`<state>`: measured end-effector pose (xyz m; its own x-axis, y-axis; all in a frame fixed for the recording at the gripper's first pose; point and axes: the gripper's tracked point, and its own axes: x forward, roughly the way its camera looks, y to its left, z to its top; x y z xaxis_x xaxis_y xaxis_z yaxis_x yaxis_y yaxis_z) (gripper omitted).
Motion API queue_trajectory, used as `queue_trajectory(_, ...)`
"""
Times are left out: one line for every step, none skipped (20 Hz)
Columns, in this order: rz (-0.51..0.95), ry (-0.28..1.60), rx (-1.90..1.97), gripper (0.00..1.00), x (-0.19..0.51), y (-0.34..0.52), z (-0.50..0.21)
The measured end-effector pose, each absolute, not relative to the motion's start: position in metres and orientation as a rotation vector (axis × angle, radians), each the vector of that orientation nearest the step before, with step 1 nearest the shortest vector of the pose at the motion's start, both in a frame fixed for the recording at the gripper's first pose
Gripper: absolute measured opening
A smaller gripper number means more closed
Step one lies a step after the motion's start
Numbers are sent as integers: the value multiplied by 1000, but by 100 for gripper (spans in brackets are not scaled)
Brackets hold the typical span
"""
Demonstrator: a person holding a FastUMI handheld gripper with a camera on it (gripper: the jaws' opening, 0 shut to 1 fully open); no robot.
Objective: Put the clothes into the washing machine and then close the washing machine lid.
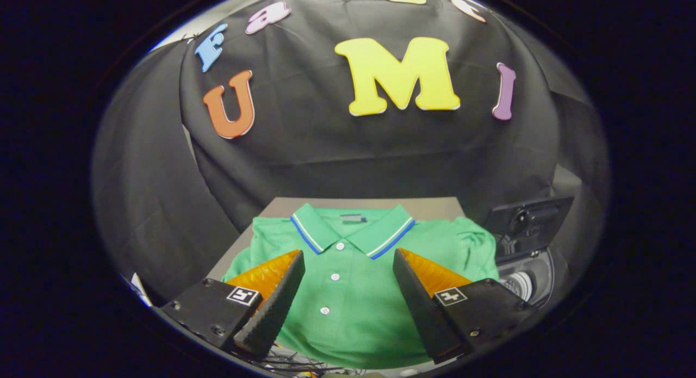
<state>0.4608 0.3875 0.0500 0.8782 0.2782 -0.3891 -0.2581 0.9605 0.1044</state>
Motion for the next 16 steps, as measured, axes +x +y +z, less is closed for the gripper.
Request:
queue_trajectory(269,426,37,100,464,391,42)
queue_trajectory(251,431,26,100,468,393,36)
queue_trajectory(234,435,23,100,468,391,32)
queue_trajectory(218,438,21,100,471,390,28)
queue_trajectory(208,427,12,100,473,391,25)
queue_trajectory(199,424,-5,100,476,393,25)
queue_trajectory(188,423,-29,100,474,395,23)
queue_trajectory(176,425,-63,100,475,395,21)
queue_trajectory(170,419,-95,100,473,396,21)
queue_trajectory(166,416,-97,100,474,397,21)
queue_trajectory(169,417,-82,100,474,398,19)
queue_trajectory(175,424,-75,100,474,398,19)
queue_trajectory(181,430,-84,100,474,397,19)
queue_trajectory(185,433,-94,100,474,397,20)
queue_trajectory(189,442,-104,100,474,397,19)
queue_trajectory(195,447,-109,100,474,397,19)
